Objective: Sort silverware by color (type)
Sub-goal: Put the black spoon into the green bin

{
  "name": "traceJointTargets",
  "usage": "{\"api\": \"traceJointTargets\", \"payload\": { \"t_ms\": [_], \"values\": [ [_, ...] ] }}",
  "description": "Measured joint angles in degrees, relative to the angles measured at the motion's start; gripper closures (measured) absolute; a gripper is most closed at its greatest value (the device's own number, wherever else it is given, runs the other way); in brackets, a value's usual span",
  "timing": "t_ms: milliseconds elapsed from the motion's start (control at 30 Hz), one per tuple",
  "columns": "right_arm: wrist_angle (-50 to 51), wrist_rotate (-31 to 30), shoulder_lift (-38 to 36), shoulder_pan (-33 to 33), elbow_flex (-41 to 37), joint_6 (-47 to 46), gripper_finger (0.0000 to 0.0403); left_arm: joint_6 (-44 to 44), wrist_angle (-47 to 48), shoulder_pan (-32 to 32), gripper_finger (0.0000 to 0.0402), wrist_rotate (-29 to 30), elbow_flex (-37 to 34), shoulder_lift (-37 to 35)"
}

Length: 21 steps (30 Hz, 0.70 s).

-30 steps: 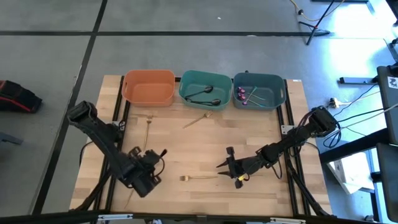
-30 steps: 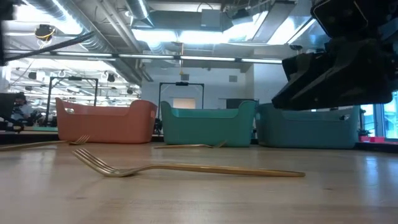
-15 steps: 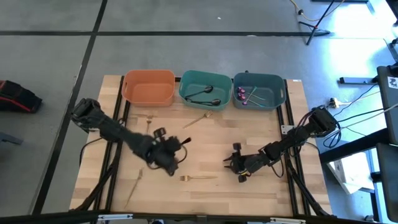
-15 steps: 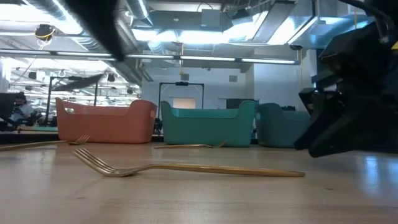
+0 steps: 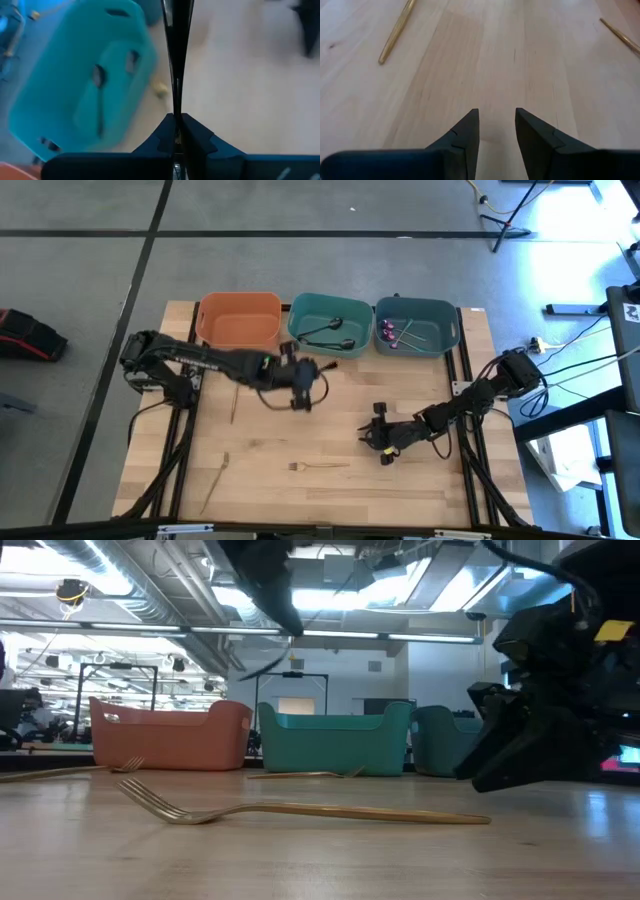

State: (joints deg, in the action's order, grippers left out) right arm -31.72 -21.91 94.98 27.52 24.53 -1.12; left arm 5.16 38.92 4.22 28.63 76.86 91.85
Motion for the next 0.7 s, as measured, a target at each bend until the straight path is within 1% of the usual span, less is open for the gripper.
{"api": "traceJointTargets", "payload": {
  "t_ms": [133,267,400,533,567,700],
  "values": [
    [0.7,0.5,0.0,-1.3,0.0,0.3,0.0285,-9.6,-5.4,-7.3,0.0388,-4.0,0.0,0.0],
    [-0.8,0.5,0.0,-3.0,0.0,2.5,0.0285,-17.2,-11.6,-14.0,0.0388,-8.3,0.0,0.0],
    [-2.2,0.5,0.0,-6.1,0.0,3.4,0.0285,-24.0,-19.2,-19.7,0.0388,-14.4,0.0,0.7],
    [-2.3,0.5,0.1,-9.1,0.0,3.6,0.0285,-27.5,-26.8,-24.5,0.0388,-21.2,0.1,2.4],
    [-2.2,0.7,0.1,-9.5,0.0,3.6,0.0285,-27.9,-27.2,-25.6,0.0388,-22.3,0.1,2.8],
    [-2.4,3.1,0.1,-10.8,0.0,3.1,0.0285,-29.3,-28.0,-29.2,0.0388,-23.7,0.0,6.6]
  ]
}}
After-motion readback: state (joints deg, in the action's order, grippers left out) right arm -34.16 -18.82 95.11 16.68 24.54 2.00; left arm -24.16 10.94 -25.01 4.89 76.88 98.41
